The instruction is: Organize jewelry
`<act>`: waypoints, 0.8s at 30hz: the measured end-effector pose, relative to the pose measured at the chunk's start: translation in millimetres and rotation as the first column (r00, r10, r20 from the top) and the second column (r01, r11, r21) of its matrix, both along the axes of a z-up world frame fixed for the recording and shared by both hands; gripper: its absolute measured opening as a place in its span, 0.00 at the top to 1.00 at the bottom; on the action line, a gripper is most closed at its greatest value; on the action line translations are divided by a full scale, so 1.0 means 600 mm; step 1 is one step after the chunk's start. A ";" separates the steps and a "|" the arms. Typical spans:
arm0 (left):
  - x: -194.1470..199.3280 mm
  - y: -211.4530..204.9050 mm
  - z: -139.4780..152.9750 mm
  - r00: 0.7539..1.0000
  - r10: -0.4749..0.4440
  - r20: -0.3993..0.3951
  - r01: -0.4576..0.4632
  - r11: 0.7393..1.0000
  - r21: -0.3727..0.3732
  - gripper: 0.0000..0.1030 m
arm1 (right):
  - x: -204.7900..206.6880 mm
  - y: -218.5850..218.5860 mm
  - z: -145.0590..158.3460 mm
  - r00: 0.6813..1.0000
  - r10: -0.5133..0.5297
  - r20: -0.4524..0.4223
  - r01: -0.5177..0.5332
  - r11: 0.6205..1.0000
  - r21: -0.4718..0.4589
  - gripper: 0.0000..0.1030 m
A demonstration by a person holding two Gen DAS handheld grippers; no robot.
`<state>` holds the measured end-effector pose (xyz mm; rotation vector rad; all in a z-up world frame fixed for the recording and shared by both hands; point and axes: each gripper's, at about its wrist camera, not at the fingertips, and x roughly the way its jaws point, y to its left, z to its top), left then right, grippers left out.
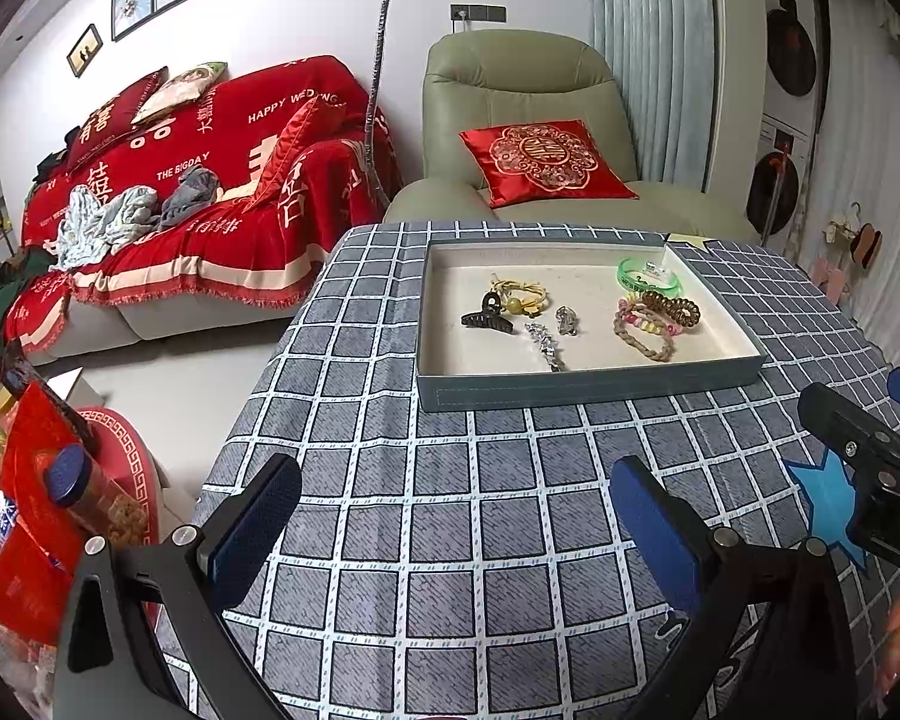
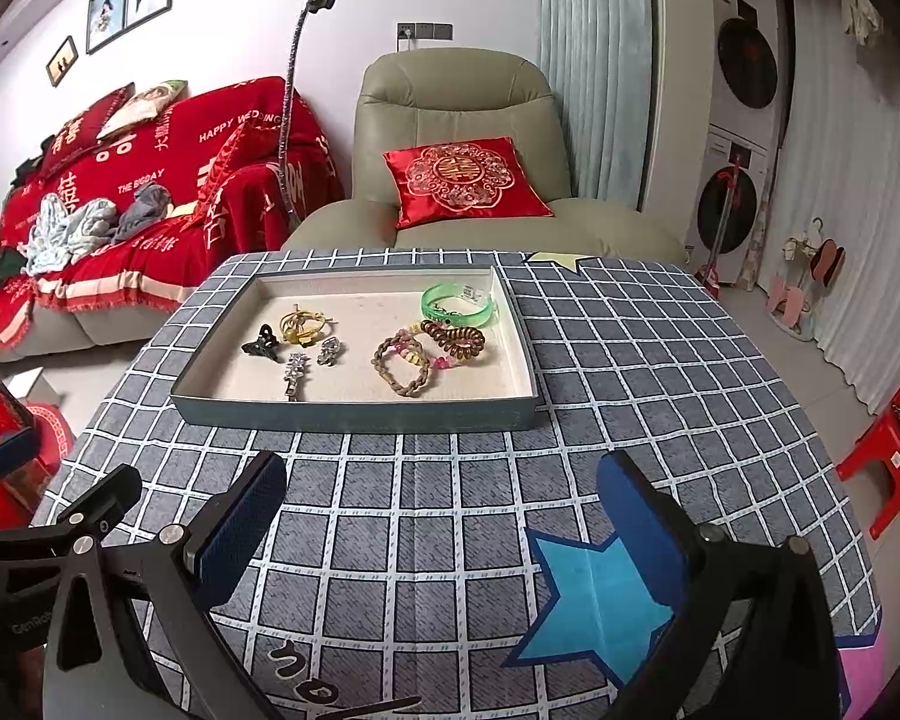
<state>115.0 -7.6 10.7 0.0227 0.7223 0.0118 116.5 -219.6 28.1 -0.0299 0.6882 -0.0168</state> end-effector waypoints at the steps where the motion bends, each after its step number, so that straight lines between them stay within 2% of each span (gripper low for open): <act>1: 0.000 0.000 0.000 1.000 0.000 0.000 0.000 1.000 -0.001 0.00 | 0.000 0.000 0.000 1.000 0.000 0.000 0.000 1.000 0.001 0.00; 24: 0.000 0.003 0.000 1.000 0.000 -0.003 0.000 1.000 -0.002 0.00 | 0.001 0.003 0.002 1.000 -0.002 -0.001 0.002 1.000 0.006 0.00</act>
